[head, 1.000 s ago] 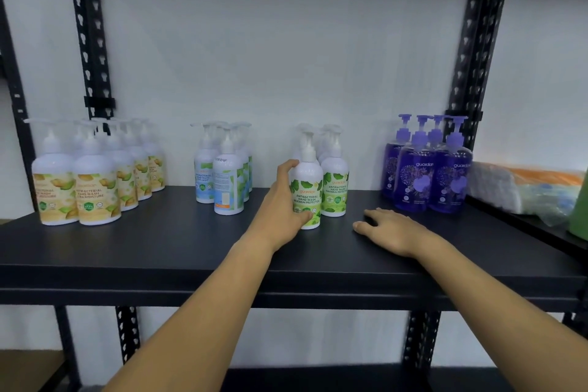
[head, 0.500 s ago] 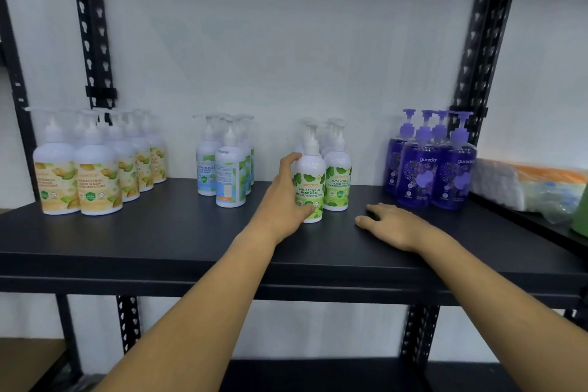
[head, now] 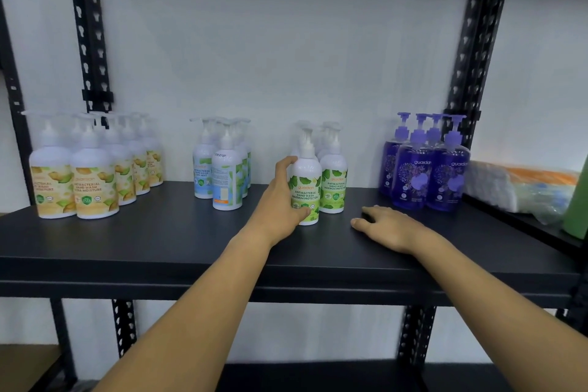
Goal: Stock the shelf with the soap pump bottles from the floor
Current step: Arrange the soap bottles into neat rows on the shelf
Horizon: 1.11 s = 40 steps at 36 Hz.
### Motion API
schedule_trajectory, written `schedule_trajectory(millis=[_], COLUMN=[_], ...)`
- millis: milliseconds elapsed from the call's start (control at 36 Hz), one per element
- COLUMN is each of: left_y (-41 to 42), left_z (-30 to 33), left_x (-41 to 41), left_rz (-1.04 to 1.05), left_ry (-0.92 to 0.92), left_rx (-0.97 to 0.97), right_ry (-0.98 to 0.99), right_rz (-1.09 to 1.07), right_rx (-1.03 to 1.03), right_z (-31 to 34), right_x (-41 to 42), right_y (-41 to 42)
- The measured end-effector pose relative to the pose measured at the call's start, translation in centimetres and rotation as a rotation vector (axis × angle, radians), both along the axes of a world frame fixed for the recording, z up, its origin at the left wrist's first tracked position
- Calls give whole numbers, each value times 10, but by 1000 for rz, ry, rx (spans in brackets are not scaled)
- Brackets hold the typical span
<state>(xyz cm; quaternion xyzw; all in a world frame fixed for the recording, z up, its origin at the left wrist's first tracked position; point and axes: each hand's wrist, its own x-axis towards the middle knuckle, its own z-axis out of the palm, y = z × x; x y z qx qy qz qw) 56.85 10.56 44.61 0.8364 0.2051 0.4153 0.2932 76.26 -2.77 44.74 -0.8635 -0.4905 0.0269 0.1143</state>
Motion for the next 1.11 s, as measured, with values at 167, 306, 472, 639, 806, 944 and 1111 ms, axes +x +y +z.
schedule_trajectory(millis=[167,306,472,639,806,944,1111], left_y=[-1,-2,-4,-9,-12,10,35], left_z=[0,0,1,3,6,12,14], left_x=[0,0,-1,-4,-33,-82,-139], left_rz=[-11,-21,-13,-8,70,246,446], left_ry=[-1,-10,-1,11,61,117,258], left_rx=[-7,-17,-17,-25,28,87,143], right_ry=[-11,-13,-11,9,29,2,137], right_rz=[3,7,4,-9,-18,5,170], right_rx=[0,-4,-9,-5,138,340,507], right_z=[0,1,3,5,10,21,39], right_x=[1,-1,-4,-6,-17,-48,-107], right_y=[0,-1,-3,-5,-16,-22,-2])
